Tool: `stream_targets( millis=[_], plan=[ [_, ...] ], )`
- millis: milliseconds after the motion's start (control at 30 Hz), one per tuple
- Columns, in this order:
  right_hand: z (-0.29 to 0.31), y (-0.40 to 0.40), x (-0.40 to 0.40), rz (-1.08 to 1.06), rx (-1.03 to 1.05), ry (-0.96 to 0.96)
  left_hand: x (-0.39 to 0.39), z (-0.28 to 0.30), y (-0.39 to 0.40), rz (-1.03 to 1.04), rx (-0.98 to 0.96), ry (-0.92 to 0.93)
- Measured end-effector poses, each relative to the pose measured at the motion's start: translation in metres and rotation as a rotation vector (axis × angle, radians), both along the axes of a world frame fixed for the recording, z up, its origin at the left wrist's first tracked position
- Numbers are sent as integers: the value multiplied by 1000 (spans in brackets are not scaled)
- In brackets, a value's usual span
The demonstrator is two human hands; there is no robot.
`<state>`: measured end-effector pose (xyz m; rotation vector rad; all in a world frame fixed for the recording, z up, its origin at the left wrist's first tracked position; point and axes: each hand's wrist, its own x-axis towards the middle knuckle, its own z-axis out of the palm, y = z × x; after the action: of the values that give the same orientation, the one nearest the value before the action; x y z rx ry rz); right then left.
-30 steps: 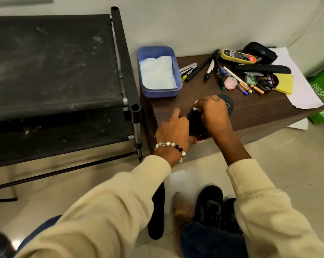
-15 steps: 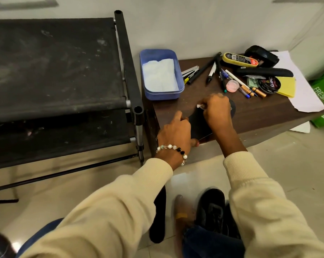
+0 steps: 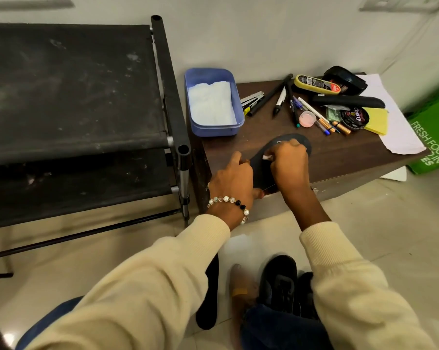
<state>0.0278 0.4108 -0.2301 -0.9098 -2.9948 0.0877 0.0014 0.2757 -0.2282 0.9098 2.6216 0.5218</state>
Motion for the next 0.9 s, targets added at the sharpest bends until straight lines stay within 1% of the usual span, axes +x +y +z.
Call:
stream_targets(
  millis=[100, 233, 300, 433, 500, 567, 733, 833, 900],
  plan=[
    [-3, 7, -12, -52, 2, 79, 1, 1, 0, -7, -9, -5],
    [2, 7, -21, -104, -43, 92, 0, 3, 0, -8, -11, -12],
    [2, -2, -13, -46, -36, 77, 1, 2, 0, 0, -7, -26],
    [-3, -21, 9, 190, -45, 52, 2, 3, -1, 20, 22, -30],
    [0, -20, 12, 231, -57, 61, 2, 3, -2, 24, 24, -38],
    [0, -12, 12, 186, -42, 54, 0, 2, -2, 15, 24, -41],
    [4, 10, 29, -111, -6, 13, 0, 1, -3, -9, 17, -21],
    [2, 4, 33, -144, 2, 8, 1, 2, -2, -4, 14, -24],
    [-1, -3, 35, -79, -43, -11, 1, 1, 0, 0, 13, -21]
  ],
)
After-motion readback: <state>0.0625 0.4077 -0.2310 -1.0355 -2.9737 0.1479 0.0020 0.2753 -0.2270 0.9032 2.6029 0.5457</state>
